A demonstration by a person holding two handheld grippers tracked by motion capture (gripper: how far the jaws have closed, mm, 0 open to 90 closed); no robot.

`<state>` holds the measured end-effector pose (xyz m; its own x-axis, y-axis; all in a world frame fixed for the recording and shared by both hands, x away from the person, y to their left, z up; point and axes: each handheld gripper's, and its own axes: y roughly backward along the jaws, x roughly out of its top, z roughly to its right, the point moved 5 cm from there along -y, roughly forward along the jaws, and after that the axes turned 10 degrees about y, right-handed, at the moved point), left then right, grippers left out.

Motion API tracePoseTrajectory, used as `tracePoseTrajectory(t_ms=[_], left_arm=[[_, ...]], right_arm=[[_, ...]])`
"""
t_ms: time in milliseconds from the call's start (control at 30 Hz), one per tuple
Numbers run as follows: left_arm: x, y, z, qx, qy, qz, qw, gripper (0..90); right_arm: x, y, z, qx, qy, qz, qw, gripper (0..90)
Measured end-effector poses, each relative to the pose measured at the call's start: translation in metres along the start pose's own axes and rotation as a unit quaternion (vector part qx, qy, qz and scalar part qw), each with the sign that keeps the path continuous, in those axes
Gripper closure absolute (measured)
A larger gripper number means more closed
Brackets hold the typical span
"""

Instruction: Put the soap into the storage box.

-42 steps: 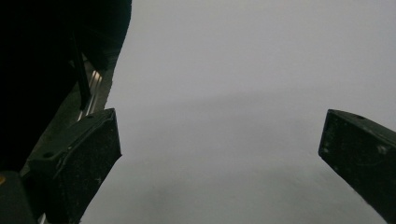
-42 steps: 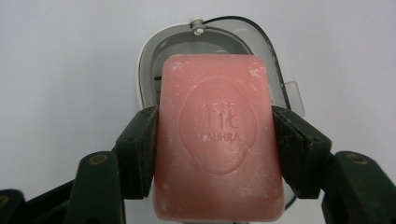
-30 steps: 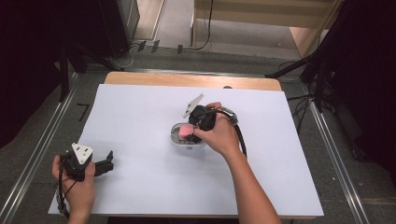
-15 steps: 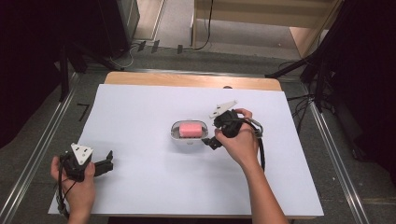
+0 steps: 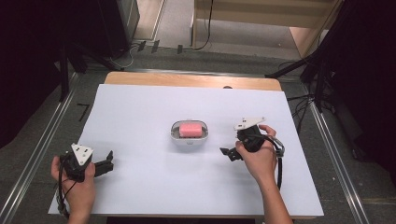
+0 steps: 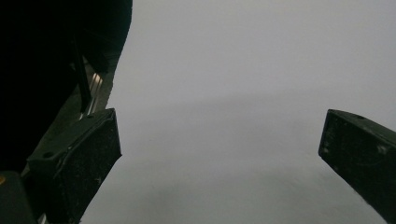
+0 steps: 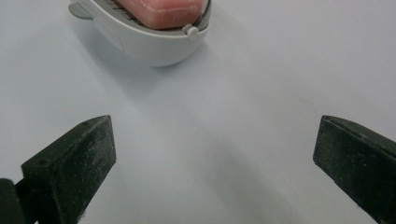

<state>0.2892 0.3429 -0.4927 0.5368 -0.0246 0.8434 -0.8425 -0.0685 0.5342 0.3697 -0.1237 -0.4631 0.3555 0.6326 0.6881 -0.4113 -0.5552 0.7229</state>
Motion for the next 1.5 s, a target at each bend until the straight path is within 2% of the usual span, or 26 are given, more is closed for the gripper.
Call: tracePoseTrajectory(t_ms=[267, 600, 833, 1300, 1500], left_arm=[[0.0, 0.0, 0.0, -0.003, 0.002, 0.002, 1.0, 0.0], [0.0, 0.0, 0.0, -0.005, 0.002, 0.002, 1.0, 0.0], [0.0, 0.0, 0.0, -0.006, 0.001, 0.003, 1.0, 0.0], [0.0, 0.0, 0.0, -0.007, 0.0, 0.0, 1.0, 0.0], [0.0, 0.0, 0.0, -0.008, 0.001, 0.001, 1.0, 0.0]], right_arm=[[-0.032, 0.011, -0.001, -0.026, -0.025, 0.02, 0.9991, 0.0], [-0.065, 0.028, 0.002, -0.048, -0.073, 0.045, 0.9952, 0.0], [-0.087, 0.036, 0.002, -0.057, -0.089, 0.052, 0.9931, 0.0], [-0.126, 0.057, 0.007, -0.084, -0.122, 0.067, 0.9867, 0.0], [-0.139, 0.071, 0.011, -0.097, -0.138, 0.078, 0.9826, 0.0]])
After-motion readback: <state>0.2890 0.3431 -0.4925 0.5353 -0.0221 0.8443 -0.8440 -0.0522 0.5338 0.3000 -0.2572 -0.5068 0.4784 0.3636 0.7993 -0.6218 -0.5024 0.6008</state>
